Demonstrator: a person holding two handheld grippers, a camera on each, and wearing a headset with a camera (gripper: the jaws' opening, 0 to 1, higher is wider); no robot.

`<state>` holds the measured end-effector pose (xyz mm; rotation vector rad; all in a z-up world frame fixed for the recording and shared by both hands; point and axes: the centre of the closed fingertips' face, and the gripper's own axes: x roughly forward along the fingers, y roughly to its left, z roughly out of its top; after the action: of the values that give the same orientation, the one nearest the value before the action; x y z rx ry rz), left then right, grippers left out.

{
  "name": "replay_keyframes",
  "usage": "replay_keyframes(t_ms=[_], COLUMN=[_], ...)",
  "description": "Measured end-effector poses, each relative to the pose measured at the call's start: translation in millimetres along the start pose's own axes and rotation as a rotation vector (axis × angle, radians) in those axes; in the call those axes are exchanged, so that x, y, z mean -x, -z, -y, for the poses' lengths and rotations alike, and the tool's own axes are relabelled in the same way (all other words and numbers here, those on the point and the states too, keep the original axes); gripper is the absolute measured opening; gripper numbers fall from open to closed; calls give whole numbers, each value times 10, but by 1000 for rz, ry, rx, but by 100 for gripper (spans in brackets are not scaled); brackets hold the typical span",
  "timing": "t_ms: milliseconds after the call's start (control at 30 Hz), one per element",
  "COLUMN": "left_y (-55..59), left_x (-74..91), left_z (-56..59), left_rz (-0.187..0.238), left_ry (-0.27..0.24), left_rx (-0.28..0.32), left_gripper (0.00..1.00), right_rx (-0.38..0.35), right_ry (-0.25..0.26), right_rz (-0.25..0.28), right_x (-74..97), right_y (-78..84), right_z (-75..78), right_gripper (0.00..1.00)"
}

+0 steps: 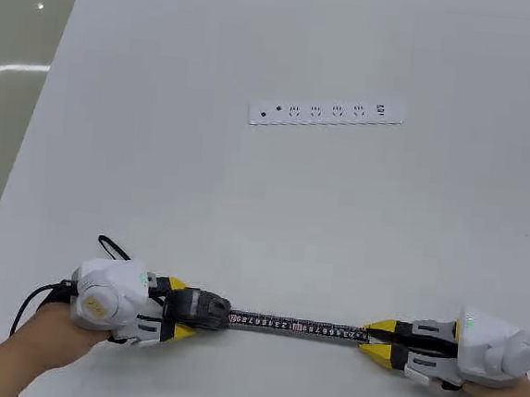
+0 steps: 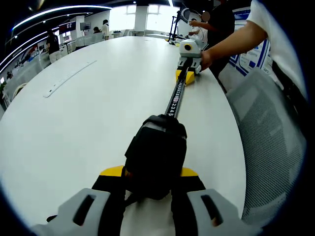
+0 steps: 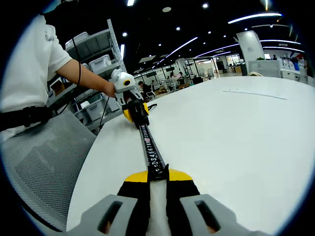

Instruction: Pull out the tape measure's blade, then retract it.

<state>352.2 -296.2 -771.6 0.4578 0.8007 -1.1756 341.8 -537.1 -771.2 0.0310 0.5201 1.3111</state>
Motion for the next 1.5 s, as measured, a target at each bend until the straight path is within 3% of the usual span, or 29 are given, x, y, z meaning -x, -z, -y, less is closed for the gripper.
replay_keyframes(t_ms=[1500], left_y=[-3], left_x=[-23], left_z=[10], left_rz=[3], left_ry=[1], left_rx=[2], left_gripper=[32], right_rx=[-52], right_ry=[52], right_rz=[18], right_x=[435], right_y=[134], right_z=[90], right_gripper=[8])
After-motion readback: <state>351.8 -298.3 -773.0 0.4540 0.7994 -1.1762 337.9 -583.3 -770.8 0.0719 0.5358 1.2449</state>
